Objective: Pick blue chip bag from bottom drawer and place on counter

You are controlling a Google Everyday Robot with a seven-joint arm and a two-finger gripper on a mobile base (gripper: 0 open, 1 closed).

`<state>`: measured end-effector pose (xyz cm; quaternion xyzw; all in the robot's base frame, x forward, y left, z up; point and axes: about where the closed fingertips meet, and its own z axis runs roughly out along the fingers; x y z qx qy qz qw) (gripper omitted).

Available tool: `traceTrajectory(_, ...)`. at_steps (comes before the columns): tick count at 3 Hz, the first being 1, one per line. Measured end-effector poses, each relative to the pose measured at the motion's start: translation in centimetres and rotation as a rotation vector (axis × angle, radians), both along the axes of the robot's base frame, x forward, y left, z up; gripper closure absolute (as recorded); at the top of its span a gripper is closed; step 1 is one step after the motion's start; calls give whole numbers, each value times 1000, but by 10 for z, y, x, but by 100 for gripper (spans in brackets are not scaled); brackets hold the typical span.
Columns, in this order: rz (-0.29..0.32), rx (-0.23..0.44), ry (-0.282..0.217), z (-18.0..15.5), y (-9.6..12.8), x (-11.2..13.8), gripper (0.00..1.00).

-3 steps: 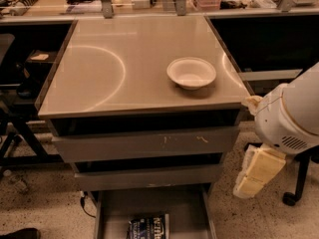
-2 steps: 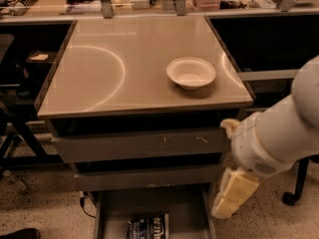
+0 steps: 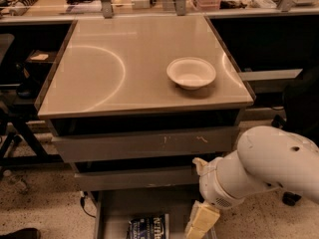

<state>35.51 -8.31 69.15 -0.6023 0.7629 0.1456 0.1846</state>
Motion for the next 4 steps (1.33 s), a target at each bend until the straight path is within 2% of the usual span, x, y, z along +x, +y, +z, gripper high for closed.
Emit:
traceTrajectory(1,0,0,0,0,0,0,0)
traceTrajectory(2,-7,8,38,-48,6,3,0)
traceTrajectory(3,-11,6,70,-118,9,15,0)
traceTrajectory(4,-12,1,73,-163,7,24,0)
